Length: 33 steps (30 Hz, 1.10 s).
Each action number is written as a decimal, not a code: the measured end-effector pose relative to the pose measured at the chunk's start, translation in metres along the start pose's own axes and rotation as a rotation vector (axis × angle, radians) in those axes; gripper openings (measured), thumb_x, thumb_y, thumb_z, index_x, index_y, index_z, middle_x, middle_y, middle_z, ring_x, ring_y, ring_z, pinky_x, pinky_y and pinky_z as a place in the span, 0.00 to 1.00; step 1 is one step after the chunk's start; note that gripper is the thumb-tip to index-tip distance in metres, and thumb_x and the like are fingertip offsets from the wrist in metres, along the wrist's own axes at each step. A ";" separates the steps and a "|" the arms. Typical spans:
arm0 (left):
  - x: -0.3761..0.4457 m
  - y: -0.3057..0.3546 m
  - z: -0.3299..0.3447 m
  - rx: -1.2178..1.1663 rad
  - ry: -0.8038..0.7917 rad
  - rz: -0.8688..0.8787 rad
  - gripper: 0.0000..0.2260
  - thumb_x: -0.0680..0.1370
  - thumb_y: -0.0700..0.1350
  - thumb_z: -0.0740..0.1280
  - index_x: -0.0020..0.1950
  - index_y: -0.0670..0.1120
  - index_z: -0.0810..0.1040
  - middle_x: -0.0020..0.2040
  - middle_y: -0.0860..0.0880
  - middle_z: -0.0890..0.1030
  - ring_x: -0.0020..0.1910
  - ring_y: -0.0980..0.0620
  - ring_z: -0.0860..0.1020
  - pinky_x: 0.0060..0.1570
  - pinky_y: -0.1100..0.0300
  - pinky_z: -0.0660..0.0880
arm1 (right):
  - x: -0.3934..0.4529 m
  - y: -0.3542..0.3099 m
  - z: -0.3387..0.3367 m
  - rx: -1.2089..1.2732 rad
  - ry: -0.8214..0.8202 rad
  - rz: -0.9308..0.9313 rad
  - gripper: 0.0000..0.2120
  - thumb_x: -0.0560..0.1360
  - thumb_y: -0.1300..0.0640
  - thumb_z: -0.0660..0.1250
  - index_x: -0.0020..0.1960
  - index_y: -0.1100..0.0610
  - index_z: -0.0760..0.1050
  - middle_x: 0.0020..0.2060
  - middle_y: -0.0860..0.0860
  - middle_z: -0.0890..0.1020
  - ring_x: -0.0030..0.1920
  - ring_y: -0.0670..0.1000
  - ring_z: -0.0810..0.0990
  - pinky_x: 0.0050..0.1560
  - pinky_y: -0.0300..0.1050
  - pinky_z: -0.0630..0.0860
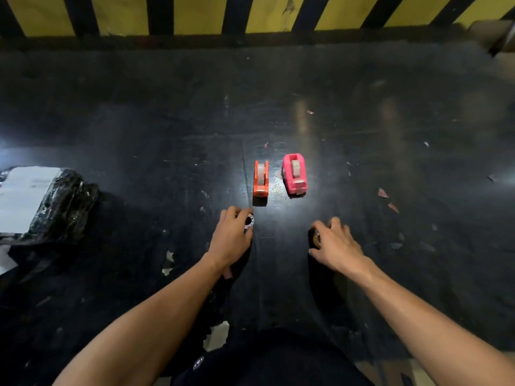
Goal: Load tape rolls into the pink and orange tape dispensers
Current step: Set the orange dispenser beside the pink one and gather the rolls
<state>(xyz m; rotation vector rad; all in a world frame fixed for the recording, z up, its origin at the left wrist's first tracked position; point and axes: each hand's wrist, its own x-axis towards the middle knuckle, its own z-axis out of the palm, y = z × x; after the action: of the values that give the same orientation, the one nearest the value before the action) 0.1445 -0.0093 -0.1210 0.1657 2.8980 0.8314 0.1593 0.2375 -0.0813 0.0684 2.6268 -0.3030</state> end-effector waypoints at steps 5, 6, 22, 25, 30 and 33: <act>0.004 -0.006 -0.012 -0.102 0.079 -0.019 0.18 0.79 0.43 0.69 0.68 0.46 0.75 0.62 0.46 0.74 0.62 0.49 0.73 0.64 0.55 0.73 | 0.010 -0.022 0.003 0.086 0.014 -0.172 0.13 0.74 0.56 0.66 0.58 0.55 0.72 0.51 0.56 0.70 0.52 0.62 0.76 0.53 0.54 0.76; 0.005 -0.011 -0.016 -0.123 0.105 -0.038 0.18 0.78 0.43 0.69 0.69 0.45 0.75 0.62 0.46 0.74 0.61 0.49 0.73 0.64 0.55 0.74 | 0.013 -0.034 0.003 0.098 -0.004 -0.220 0.13 0.74 0.55 0.66 0.59 0.54 0.72 0.51 0.56 0.71 0.52 0.61 0.76 0.53 0.54 0.76; 0.077 -0.082 -0.076 -0.110 0.181 -0.273 0.13 0.76 0.48 0.70 0.61 0.52 0.79 0.59 0.52 0.82 0.57 0.48 0.79 0.57 0.48 0.77 | 0.137 -0.189 -0.030 -0.358 0.232 -0.626 0.12 0.71 0.64 0.61 0.54 0.57 0.75 0.50 0.58 0.78 0.52 0.62 0.79 0.62 0.60 0.66; 0.085 -0.084 -0.072 -0.120 0.146 -0.269 0.13 0.76 0.49 0.70 0.61 0.54 0.79 0.59 0.53 0.82 0.56 0.48 0.79 0.56 0.48 0.78 | 0.143 -0.189 -0.024 -0.366 0.240 -0.613 0.13 0.70 0.66 0.59 0.52 0.57 0.75 0.49 0.59 0.78 0.51 0.62 0.78 0.63 0.62 0.63; 0.083 -0.083 -0.065 -0.094 0.085 -0.270 0.18 0.77 0.45 0.69 0.67 0.51 0.76 0.63 0.49 0.80 0.60 0.43 0.76 0.59 0.51 0.74 | 0.145 -0.189 -0.022 -0.330 0.197 -0.551 0.14 0.70 0.64 0.63 0.55 0.57 0.73 0.51 0.59 0.78 0.53 0.62 0.78 0.64 0.62 0.63; 0.079 -0.077 -0.069 -0.085 0.026 -0.258 0.29 0.77 0.43 0.68 0.77 0.49 0.63 0.72 0.45 0.73 0.68 0.40 0.70 0.66 0.46 0.71 | 0.142 -0.189 -0.025 -0.282 0.200 -0.551 0.17 0.71 0.57 0.65 0.60 0.54 0.70 0.54 0.58 0.76 0.55 0.63 0.77 0.65 0.63 0.62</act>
<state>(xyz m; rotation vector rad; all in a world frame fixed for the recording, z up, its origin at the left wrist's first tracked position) 0.0508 -0.0992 -0.1107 -0.2238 2.8177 0.9111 0.0036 0.0582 -0.0902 -0.7633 2.8137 -0.1050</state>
